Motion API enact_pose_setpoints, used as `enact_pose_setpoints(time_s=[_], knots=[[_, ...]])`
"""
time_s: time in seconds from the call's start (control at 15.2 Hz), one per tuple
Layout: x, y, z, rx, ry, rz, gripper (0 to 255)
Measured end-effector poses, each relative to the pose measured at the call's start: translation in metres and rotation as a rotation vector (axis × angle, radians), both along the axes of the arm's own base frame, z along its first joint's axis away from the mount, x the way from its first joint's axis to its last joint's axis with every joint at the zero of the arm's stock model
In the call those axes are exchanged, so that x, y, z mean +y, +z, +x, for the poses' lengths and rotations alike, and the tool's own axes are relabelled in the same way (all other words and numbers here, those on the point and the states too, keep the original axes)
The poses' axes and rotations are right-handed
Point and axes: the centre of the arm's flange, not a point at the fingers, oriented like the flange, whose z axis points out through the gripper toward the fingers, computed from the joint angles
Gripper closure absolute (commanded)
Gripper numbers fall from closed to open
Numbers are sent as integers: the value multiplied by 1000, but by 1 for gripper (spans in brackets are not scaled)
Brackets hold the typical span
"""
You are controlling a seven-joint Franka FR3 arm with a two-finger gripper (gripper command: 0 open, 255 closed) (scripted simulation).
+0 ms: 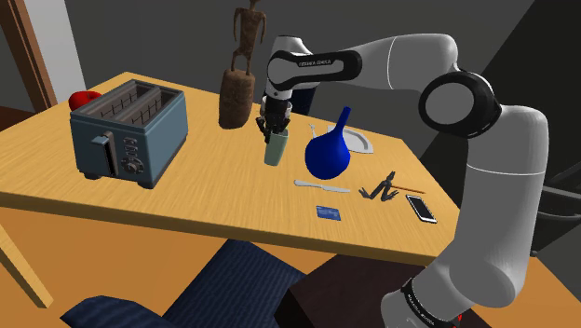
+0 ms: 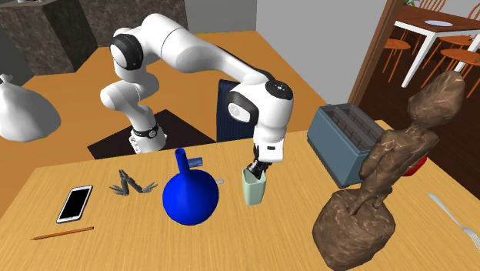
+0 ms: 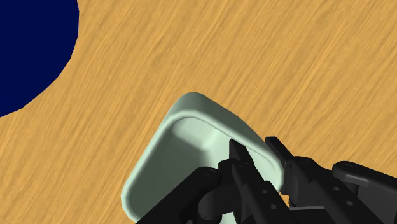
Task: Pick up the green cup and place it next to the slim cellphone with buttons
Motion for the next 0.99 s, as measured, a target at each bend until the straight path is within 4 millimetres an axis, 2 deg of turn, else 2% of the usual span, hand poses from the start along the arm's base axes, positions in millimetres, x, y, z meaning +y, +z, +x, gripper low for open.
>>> enact_pose_setpoints(time_s=[0.26, 0.99], knots=[[0, 7, 0, 0, 0, 0, 255], [0, 64, 1, 0, 0, 0, 255]])
